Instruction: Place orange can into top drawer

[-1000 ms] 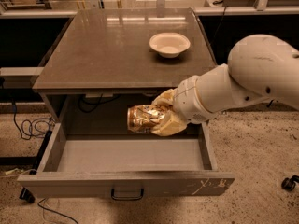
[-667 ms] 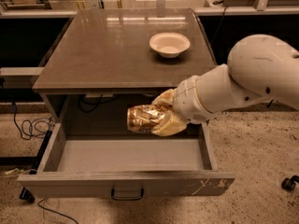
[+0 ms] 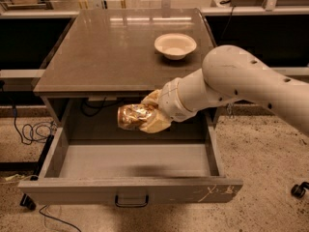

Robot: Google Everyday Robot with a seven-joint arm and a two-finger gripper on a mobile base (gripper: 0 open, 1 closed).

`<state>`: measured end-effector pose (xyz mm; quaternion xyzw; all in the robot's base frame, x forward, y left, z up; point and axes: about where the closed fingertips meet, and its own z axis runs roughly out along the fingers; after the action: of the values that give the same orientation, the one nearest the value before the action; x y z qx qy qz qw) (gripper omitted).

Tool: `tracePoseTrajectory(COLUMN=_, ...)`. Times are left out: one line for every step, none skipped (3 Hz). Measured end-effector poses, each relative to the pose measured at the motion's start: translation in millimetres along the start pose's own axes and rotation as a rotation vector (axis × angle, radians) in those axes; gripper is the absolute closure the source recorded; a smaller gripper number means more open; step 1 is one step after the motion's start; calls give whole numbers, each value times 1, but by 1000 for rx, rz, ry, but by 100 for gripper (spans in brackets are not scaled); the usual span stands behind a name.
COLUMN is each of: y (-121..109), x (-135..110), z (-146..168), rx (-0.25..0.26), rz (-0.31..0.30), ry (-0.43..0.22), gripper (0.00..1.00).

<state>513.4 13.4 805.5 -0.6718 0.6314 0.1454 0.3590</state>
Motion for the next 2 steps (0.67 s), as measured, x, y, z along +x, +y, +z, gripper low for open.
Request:
tracePoseTrajectory(y=-19, x=18, z=27, rx=31, rz=26, ry=-21, gripper=100)
tracePoseTrajectory(y=-22, x=45, z=56, rx=34, rz=63, ry=-48, gripper=100)
